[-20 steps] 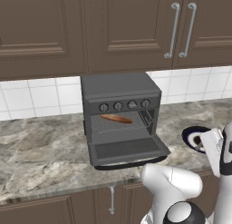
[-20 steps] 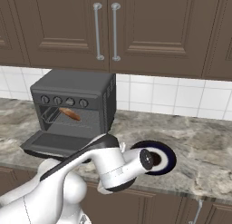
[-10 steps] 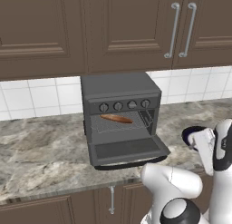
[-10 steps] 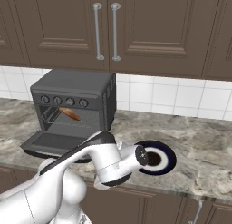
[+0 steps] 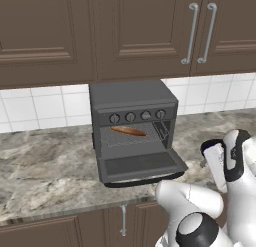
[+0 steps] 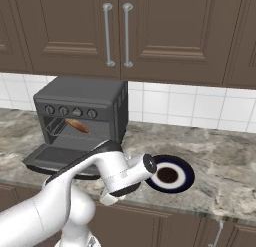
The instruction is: Pull the toaster oven rack outwards. Pick up the baguette from the plate and place it on the toaster oven rack. Close the toaster oven door fully and set the temperature to the lowest setting.
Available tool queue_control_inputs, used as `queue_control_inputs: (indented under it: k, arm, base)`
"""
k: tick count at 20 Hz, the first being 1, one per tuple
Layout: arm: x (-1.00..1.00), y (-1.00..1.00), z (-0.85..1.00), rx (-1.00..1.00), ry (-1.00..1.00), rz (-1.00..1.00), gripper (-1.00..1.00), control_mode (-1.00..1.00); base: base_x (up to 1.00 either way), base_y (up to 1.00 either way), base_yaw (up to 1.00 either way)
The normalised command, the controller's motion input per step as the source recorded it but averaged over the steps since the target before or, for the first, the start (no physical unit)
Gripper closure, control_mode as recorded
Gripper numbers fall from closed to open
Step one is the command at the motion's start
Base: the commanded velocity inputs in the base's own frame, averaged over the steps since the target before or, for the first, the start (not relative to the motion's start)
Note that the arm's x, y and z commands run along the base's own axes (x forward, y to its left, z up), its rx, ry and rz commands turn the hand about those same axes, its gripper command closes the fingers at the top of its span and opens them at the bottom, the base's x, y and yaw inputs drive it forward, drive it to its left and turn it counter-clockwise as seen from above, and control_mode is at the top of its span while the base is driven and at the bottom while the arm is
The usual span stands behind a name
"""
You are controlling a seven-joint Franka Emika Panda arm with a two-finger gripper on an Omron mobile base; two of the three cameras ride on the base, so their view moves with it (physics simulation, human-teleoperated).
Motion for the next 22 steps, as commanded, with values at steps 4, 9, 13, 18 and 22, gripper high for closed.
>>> queue_control_inputs:
  k: [4,9,13,18,22]
  arm:
    - [0.31,0.0,-0.13,0.05,0.13,-0.03,-1.0,-1.0]
    - [0.24,0.0,-0.09,0.1,0.07,-0.03,-1.0,-1.0]
    - [0.19,0.0,-0.18,0.11,0.01,-0.02,-1.0,-1.0]
    - [0.18,0.0,-0.3,0.11,0.0,0.0,-1.0,-1.0]
    - [0.14,0.0,-0.31,0.09,0.0,0.0,-1.0,-1.0]
  base:
    - [0.0,0.0,0.0]
    - [0.0,0.0,0.0]
    - [0.0,0.0,0.0]
    - [0.0,0.0,0.0]
    - [0.0,0.0,0.0]
